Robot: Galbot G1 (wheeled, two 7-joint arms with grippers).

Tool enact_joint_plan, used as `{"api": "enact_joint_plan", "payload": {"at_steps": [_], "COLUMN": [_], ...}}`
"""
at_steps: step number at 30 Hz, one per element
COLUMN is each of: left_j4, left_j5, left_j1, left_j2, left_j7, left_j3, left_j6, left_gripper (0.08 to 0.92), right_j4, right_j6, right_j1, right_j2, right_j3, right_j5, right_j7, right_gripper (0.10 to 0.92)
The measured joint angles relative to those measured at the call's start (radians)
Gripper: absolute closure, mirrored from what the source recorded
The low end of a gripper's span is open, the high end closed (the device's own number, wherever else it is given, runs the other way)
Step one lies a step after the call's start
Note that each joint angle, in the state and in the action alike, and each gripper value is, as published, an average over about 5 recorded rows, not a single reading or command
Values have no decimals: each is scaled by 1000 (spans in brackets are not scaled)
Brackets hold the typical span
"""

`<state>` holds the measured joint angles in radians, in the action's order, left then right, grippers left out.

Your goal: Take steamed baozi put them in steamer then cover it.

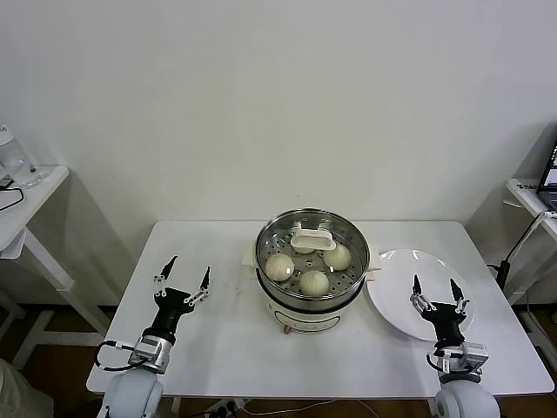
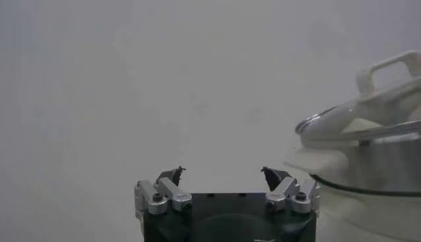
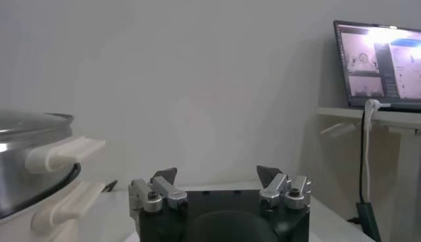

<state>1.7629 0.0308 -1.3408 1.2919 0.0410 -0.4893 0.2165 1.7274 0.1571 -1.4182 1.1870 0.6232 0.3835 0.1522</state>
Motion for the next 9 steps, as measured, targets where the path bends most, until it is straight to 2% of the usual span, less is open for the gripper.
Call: {"api": "enact_joint_plan", "payload": {"at_steps": [9], "left_j4": [-20], "left_j5": [0], "left_j1": [-20], "left_j2": [7], "left_j7": [0], "left_j3": [-8], "left_j6": [42], "left_gripper": [177], "right_j4": [-5], "right_j6": [6], "right_j1": [-12], "right_j2": [4], "right_j3": [-1], "right_j5": [-3], "right_j7": [-1], "right_gripper": [203]}}
